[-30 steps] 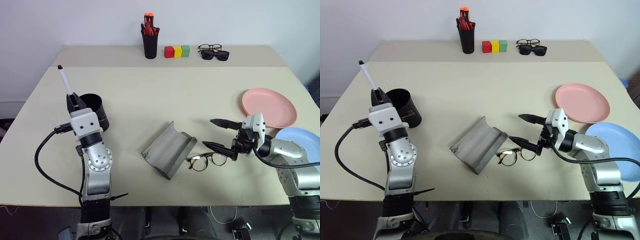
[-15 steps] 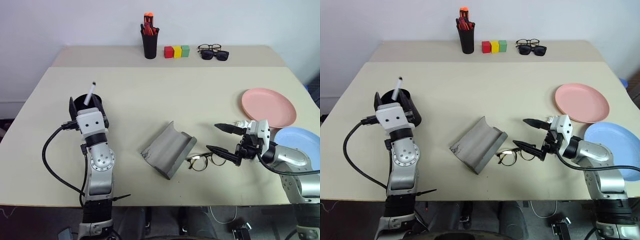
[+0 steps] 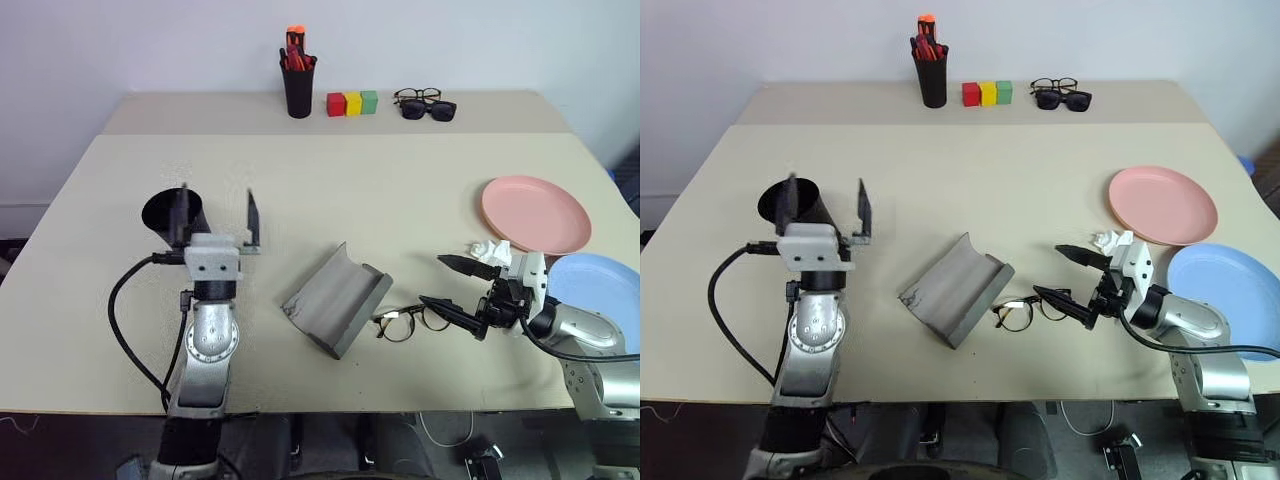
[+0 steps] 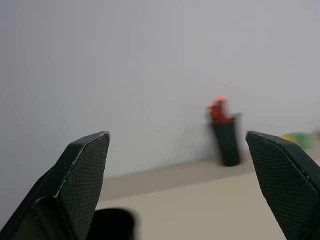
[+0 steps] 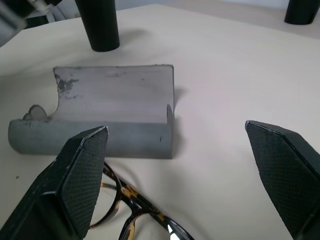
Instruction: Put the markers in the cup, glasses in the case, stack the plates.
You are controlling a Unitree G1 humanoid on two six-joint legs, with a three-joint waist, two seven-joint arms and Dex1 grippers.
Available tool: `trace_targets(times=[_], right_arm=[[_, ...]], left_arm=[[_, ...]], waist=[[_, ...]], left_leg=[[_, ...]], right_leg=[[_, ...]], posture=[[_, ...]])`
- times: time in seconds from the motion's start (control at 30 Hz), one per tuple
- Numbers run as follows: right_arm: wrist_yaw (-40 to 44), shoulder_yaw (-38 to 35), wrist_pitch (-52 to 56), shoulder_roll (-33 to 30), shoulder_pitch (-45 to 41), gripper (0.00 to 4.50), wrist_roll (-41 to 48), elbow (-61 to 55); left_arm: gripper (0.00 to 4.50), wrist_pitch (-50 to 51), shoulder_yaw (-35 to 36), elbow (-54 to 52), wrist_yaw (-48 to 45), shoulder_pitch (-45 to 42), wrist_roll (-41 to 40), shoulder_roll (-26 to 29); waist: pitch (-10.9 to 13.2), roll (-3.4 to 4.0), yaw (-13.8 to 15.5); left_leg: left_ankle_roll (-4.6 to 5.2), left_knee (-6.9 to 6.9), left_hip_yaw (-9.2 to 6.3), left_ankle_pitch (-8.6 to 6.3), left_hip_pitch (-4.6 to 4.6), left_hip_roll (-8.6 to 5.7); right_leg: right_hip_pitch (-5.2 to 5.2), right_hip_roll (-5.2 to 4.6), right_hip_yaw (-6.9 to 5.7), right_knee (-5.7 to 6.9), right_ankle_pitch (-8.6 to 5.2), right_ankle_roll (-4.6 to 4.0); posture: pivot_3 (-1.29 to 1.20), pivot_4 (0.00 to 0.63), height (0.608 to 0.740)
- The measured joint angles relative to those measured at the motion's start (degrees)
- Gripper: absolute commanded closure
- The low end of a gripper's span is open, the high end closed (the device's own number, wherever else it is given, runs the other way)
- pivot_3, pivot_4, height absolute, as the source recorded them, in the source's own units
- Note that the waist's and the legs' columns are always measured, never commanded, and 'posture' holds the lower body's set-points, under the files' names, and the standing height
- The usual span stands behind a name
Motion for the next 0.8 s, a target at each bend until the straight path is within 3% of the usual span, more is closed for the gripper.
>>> trace_targets(times=[0.2, 0.37, 0.57, 0.8], right_arm=[[-3.6, -0.69, 4.68, -0.35, -0.03, 0.0, 1.34, -5.73], [-6.15, -1.08, 7.86, -0.88, 0.78, 0.0, 1.95, -10.09], [-10.03, -3.42, 11.58, -0.88, 7.19, 0.0, 3.83, -18.12], [-11.65, -5.35, 14.37, -1.74, 7.93, 0.0, 5.78, -20.44]], left_arm=[[0.04, 4.99, -1.02, -2.26, -12.67, 0.18, -4.9, 8.72], [0.04, 9.59, -1.3, -3.2, -20.28, 0.01, -7.93, 12.87], [0.04, 12.86, -1.41, -8.63, -24.41, 3.74, -8.93, 14.19], [0.04, 16.46, -1.25, -12.59, -26.8, 5.61, -9.59, 15.23]], waist=[[-0.02, 0.04, -0.02], [-0.02, 0.04, -0.02], [-0.02, 0.04, -0.06], [-0.03, 0.04, 0.03]], left_leg=[[-0.01, -0.01, 0.0, 0.0, -0.01, 0.01], [-0.01, -0.02, 0.0, 0.0, -0.01, 0.01], [0.01, -0.05, 0.0, -0.01, -0.02, 0.01], [0.01, -0.03, 0.0, -0.01, -0.01, 0.01]], right_leg=[[-0.04, -0.01, 0.03, 0.01, 0.0, -0.01], [-0.06, -0.02, 0.03, 0.0, -0.01, -0.02], [-0.06, -0.04, 0.04, -0.02, -0.01, -0.02], [-0.05, -0.04, 0.06, -0.03, -0.01, -0.03]], posture=[[0.0, 0.15, 0.74], [0.0, 0.15, 0.74], [0.0, 0.15, 0.74], [0.0, 0.15, 0.74]])
